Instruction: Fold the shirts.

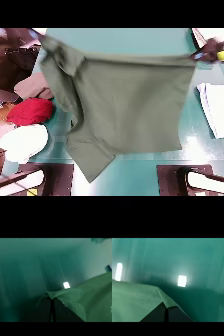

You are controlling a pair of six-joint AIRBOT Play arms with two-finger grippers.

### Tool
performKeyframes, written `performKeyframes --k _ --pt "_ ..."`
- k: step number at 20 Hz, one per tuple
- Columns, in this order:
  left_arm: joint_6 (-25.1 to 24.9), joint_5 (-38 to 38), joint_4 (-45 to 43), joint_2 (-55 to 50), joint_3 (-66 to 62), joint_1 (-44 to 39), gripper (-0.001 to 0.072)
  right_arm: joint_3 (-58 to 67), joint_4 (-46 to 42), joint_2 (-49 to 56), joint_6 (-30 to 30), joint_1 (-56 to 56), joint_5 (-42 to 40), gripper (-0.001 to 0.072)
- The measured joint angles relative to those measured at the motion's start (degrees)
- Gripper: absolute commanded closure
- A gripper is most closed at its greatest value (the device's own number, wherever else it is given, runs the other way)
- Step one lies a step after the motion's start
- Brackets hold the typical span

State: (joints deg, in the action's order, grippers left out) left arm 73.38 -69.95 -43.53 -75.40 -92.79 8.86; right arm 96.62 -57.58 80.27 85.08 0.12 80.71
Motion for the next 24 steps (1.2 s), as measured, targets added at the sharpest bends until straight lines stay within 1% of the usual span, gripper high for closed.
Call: performKeyframes --k 3,6,7,8,9,11,12,13,14,17,19,21,24 --pt "-1.95 1.86 0.02 -9.35 1.99 -1.68 0.0681 -0.2 -1.49 7.17 0.28 1.2 -5.64 0.0694" --pt "-3.54 7.72 0.09 -15.13 2.71 -4.22 0.0677 2.62 -1.99 12.85 0.33 1.62 -9.38 0.0685" --pt "-3.89 10.03 0.22 -16.17 2.82 -4.9 0.047 3.72 -2.14 14.32 0.35 1.7 -9.84 0.0513" --pt "-4.11 11.93 0.26 -17.07 2.82 -5.51 0.0174 4.98 -2.12 15.5 0.39 1.77 -10.69 0.0287" --pt "-4.28 13.14 0.26 -17.62 2.8 -5.84 0.0119 6.12 -2.03 16.39 0.39 1.77 -11.02 0.0252" --pt "-4.28 13.99 0.15 -18.21 2.23 -5.79 0.0119 8.28 -2.03 17.68 0.42 1.49 -11.02 0.026" --pt "-4.26 13.03 0.04 -18.43 1.73 -5.4 0.012 9.33 -2.01 17.84 0.44 1.07 -10.56 0.0261" --pt "-4.22 11.28 0.0 -18.47 1.11 -4.7 0.018 9.99 -2.01 17.86 0.39 0.68 -9.42 0.0262" --pt "-3.85 8.57 0.0 -18.51 0.46 -3.67 0.0302 10.36 -2.03 17.68 -0.02 0.24 -7.69 0.0262" --pt "-3.41 -1.05 -2.38 -17.46 0.2 -0.17 0.03 7.61 -1.97 14.29 -3.1 -0.44 -2.14 0.0262" --pt "-2.8 -5.64 -5.9 -14.69 3.85 1.66 0.03 2.62 -2.05 10.36 -4.79 -0.7 0.02 0.0262" --pt "-2.45 -7.61 -8.33 -10.08 10.99 2.54 0.03 -3.8 -1.99 5.77 -6.43 -0.57 0.9 0.0262" --pt "-2.27 -7.93 -10.75 -1.07 25.59 3.3 0.03 -13.35 -2.01 -1.14 -8.31 -0.59 0.52 0.0262"
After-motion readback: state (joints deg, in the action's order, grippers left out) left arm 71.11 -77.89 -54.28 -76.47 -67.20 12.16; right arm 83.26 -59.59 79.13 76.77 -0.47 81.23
